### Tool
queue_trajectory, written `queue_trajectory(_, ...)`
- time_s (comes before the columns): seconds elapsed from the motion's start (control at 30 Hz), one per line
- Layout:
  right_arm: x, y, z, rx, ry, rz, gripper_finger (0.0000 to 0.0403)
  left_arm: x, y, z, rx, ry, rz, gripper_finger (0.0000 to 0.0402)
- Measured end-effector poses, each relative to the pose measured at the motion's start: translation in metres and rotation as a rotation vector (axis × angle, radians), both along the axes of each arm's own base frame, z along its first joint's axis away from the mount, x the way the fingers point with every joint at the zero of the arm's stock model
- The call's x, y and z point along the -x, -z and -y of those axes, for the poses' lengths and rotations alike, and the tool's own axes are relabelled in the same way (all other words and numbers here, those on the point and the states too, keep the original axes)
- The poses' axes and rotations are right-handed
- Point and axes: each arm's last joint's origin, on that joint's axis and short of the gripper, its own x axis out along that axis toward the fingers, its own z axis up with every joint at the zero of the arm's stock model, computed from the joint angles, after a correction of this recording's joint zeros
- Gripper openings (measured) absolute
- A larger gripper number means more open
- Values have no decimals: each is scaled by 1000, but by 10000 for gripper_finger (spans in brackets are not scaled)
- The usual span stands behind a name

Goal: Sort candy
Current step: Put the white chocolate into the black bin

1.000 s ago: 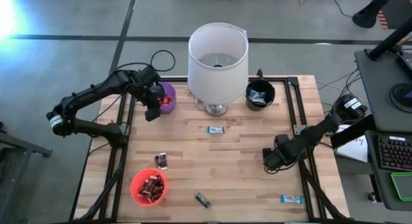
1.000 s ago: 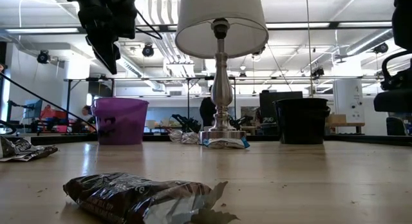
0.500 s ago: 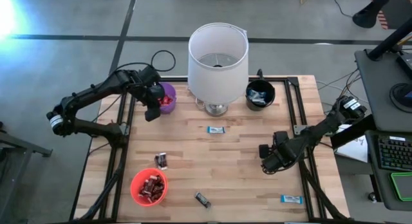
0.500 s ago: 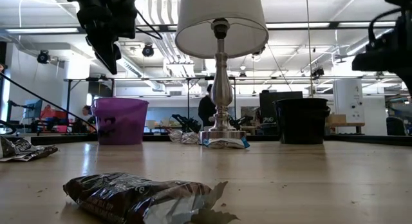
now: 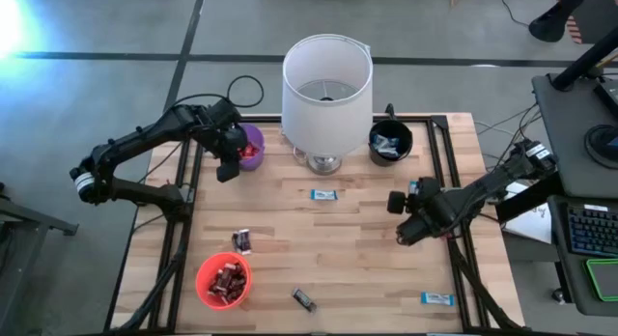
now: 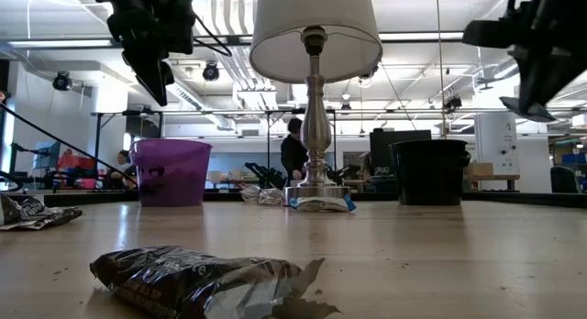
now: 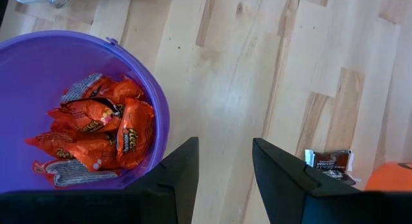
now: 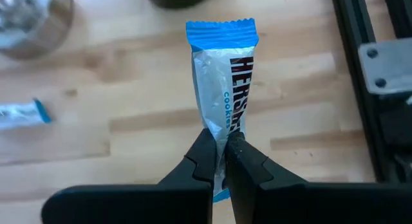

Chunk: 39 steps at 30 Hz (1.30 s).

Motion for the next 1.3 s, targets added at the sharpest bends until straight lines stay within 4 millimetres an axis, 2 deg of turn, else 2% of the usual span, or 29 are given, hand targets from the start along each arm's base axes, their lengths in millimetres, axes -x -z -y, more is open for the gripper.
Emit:
queue_trajectory(0.37, -4, -26, 35, 47, -7, 38, 12, 0, 0, 0, -5, 10, 0, 127)
queue_trajectory(0.57, -4, -50, 59, 108, -27, 71, 12, 0, 0, 0, -5, 11, 0, 127)
queue_trajectory(0.8, -1, -70, 91, 153, -42, 29, 13, 0, 0, 0, -5, 10, 0, 127)
queue_trajectory(0.97, 1, -76, 113, 165, -42, -27, 13, 0, 0, 0, -5, 10, 0, 127)
queue_trajectory(1.3, -8, -81, 155, 221, -110, -3, 13, 0, 0, 0, -6, 10, 2, 127)
